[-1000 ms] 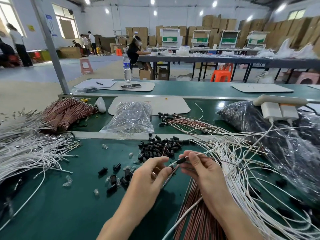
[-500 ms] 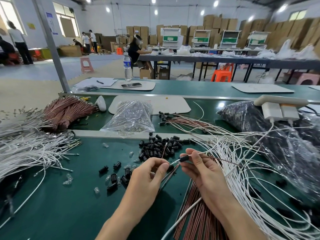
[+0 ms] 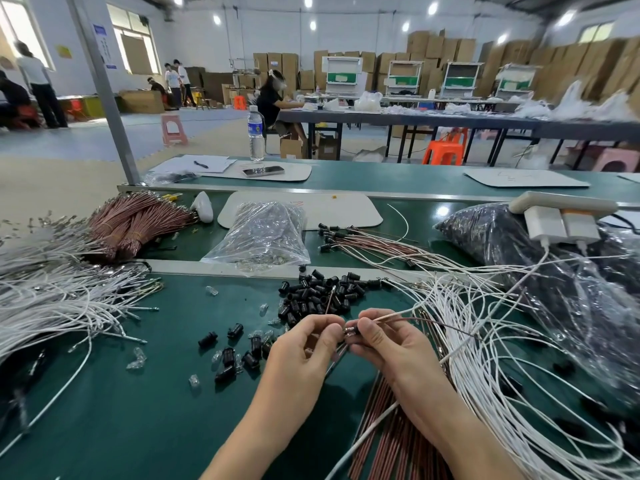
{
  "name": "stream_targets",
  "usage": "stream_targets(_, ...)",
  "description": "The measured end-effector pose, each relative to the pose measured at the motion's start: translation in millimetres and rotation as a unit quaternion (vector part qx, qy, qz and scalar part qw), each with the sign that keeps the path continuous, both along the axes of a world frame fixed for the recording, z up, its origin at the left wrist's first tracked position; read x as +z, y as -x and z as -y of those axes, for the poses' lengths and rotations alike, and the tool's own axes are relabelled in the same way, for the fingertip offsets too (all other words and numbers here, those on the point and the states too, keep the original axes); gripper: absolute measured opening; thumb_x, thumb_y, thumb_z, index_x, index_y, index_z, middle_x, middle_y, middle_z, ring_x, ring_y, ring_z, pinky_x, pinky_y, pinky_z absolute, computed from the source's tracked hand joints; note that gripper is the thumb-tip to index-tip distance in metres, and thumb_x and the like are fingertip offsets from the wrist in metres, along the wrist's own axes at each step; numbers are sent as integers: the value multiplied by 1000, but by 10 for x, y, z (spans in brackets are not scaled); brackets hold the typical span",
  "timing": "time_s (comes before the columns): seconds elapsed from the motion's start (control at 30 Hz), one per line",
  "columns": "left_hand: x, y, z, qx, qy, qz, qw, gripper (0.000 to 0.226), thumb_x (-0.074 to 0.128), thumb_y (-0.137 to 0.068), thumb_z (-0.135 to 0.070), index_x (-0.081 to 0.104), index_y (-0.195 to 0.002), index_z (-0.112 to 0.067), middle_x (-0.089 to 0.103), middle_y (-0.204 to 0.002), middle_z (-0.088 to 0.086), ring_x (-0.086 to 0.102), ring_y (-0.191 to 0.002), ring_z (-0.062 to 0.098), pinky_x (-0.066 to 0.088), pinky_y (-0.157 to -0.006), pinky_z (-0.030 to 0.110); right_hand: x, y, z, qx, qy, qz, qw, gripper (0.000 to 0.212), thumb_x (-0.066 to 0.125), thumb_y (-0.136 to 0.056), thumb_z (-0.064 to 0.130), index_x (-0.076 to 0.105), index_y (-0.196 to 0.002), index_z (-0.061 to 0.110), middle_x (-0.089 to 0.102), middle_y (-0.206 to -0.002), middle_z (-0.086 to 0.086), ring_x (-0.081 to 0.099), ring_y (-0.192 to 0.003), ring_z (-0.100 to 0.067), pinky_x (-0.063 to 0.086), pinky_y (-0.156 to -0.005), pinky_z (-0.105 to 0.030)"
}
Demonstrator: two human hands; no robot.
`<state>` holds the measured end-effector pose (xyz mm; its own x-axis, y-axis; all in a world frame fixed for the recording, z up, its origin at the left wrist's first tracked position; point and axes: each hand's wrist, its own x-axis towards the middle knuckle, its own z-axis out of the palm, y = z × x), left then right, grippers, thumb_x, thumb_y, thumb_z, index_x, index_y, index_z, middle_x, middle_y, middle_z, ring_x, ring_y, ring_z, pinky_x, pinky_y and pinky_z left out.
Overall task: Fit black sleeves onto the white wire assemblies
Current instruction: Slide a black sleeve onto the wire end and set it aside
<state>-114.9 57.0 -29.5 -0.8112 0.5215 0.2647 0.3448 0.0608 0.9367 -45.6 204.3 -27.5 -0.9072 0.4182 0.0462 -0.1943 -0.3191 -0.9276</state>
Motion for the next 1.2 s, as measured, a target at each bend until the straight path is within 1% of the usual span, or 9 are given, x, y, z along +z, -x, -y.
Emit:
stream_targets(0.17, 3, 6, 1, -11, 10, 5, 1000, 11, 61, -98, -35, 70, -105, -34, 73, -92, -17, 67, -81, 2, 52, -73, 20, -12, 5, -9, -8, -11, -1, 1000, 51, 92, -60, 54, 79, -97, 23, 76, -104, -15, 75, -96, -23, 58, -77, -22)
stream_targets(0.27, -4, -23, -12, -16, 15, -10, 1000, 7, 65, -95, -36, 72, -98, -35, 72, -84, -17, 61, -71, -3, 45, -65, 12, -8, 7, -7, -10, -22, -1, 1000, 57, 94, -55, 57, 79, -97, 22, 76, -106, -14, 75, -96, -22, 58, -77, -22)
stream_targets(0.37, -9, -32, -20, -11, 19, -17, 1000, 6, 66, -96, -31, 71, -94, -34, 69, -77, -19, 59, -67, -3, 44, -63, 11, 16, -10, 14, -10, -39, -2, 999, 48, 90, -61, 58, 78, -96, 27, 77, -104, -13, 75, -93, -23, 58, -75, -22)
stream_targets(0.47, -4, -29, -17, -12, 30, -18, 999, 8, 66, -97, -29, 70, -92, -34, 67, -74, -21, 58, -66, -5, 43, -63, 10, 66, -35, 28, -27, -36, -3, 999, 30, 77, -77, 49, 74, -95, 25, 77, -102, -16, 75, -88, -25, 58, -73, -23)
stream_targets(0.57, 0, -25, -14, -7, 34, -14, 999, 8, 66, -97, -31, 69, -91, -35, 67, -73, -20, 57, -66, -3, 43, -63, 12, 69, -47, 17, -31, -26, -1, 999, 40, 75, -77, 39, 65, -106, 13, 76, -99, -19, 74, -86, -26, 59, -72, -24)
stream_targets(0.7, 24, -15, -4, -6, 24, 7, 1000, 7, 66, -96, -34, 72, -92, -31, 69, -73, -16, 60, -66, 1, 45, -62, 15, 55, -45, 15, -23, -73, 14, 997, 35, 78, -76, 21, 65, -107, 12, 77, -97, -14, 74, -91, -23, 58, -75, -25)
stream_targets(0.87, 53, -15, 7, -29, 29, 26, 999, 14, 61, -99, -32, 74, -97, -29, 72, -79, -12, 64, -70, 3, 51, -66, 18, 59, -50, 12, -50, -58, 12, 997, 21, 79, -75, 20, 73, -94, 25, 76, -89, -12, 73, -82, -22, 58, -74, -24)
stream_targets(1.03, 45, 2, 9, -42, 35, 43, 998, 18, 58, -101, -31, 74, -93, -25, 73, -82, -6, 65, -71, 4, 53, -66, 21, 70, -53, 14, -48, -76, 11, 996, 20, 78, -76, 20, 74, -91, 32, 76, -86, -10, 72, -79, -20, 58, -74, -24)
stream_targets(1.2, 43, 39, 5, -57, 1, 135, 989, 14, 63, -99, -22, 76, -94, -21, 73, -81, -3, 66, -70, 9, 54, -61, 23, 73, -68, -3, -71, -160, 28, 984, 25, 79, -76, 24, 69, -99, 25, 76, -81, -5, 71, -73, -15, 55, -73, -19)
